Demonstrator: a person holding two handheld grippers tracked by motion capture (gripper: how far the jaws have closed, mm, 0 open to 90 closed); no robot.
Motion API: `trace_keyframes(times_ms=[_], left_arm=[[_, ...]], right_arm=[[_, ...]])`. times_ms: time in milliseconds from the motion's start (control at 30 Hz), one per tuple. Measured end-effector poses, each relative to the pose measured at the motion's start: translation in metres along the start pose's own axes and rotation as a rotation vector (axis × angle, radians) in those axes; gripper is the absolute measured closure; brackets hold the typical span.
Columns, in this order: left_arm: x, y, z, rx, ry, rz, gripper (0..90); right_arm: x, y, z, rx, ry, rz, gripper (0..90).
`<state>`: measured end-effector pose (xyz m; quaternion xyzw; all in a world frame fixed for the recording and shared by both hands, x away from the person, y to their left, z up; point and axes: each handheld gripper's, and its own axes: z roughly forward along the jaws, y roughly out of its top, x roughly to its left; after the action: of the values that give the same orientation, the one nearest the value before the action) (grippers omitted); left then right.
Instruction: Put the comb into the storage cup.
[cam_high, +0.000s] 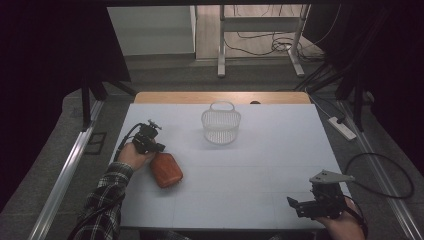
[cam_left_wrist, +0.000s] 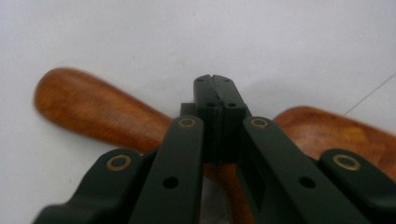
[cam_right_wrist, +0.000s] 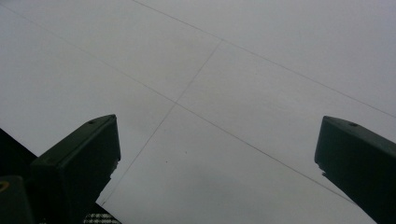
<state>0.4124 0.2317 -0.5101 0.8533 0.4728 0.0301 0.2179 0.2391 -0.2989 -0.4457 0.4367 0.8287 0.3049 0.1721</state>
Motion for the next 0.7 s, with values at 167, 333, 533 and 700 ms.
trace_keyframes(times_ms=[167,333,533,700], left_arm=[[0.002,-0.010,-0.003,0.005,0.006,-0.008,89.2],[0.005,-0.021,-0.008,0.000,0.009,-0.021,89.3],[0.005,-0.033,-0.011,0.003,0.017,-0.031,89.3],[0.002,-0.043,-0.014,0.018,0.038,-0.032,89.3]], right_arm=[[0.000,0.000,0.000,0.003,-0.002,-0.003,0.6],[0.001,0.000,0.000,0.004,-0.003,-0.008,0.6],[0.002,0.000,0.001,0.005,-0.005,-0.012,0.7],[0.002,0.001,0.001,0.004,-0.005,-0.016,0.8]])
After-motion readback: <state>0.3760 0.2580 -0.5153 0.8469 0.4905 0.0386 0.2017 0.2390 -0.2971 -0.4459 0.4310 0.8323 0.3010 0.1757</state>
